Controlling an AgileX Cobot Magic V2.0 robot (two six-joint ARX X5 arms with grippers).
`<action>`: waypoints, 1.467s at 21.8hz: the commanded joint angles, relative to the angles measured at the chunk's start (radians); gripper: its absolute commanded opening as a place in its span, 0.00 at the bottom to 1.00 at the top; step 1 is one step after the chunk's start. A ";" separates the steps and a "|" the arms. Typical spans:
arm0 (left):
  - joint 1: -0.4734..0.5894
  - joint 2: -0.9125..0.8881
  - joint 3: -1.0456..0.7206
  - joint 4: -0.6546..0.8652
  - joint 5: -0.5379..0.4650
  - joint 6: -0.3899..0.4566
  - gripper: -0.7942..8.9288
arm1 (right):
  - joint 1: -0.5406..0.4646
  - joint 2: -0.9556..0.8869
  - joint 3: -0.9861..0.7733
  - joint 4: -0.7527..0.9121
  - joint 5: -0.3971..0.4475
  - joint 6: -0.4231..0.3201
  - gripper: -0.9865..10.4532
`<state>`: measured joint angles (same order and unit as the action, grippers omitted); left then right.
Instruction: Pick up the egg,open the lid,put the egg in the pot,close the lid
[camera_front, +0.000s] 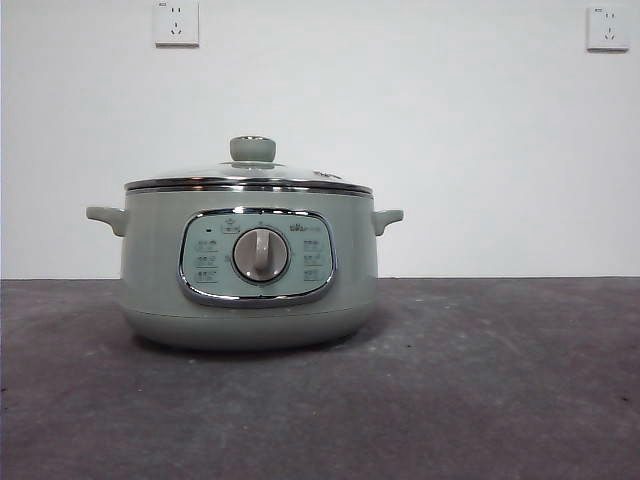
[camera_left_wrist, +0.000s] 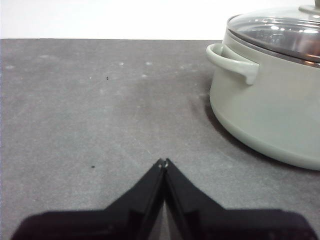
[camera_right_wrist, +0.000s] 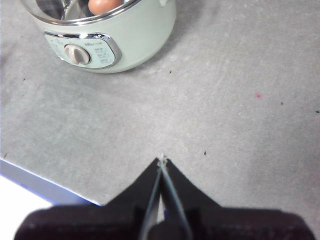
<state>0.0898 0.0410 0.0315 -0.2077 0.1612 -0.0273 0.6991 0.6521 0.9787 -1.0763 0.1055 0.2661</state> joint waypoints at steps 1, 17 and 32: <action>0.003 0.007 -0.009 0.008 0.002 -0.006 0.08 | 0.001 0.000 -0.013 0.006 0.004 0.007 0.09; 0.003 0.027 -0.009 0.008 0.002 -0.006 0.08 | -0.637 -0.478 -0.579 0.843 -0.125 -0.293 0.09; 0.003 0.027 -0.009 0.008 0.002 -0.006 0.08 | -0.662 -0.644 -0.959 0.905 -0.125 -0.240 0.09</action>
<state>0.0898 0.0681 0.0315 -0.2077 0.1635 -0.0273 0.0383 0.0109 0.0330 -0.1844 -0.0189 0.0097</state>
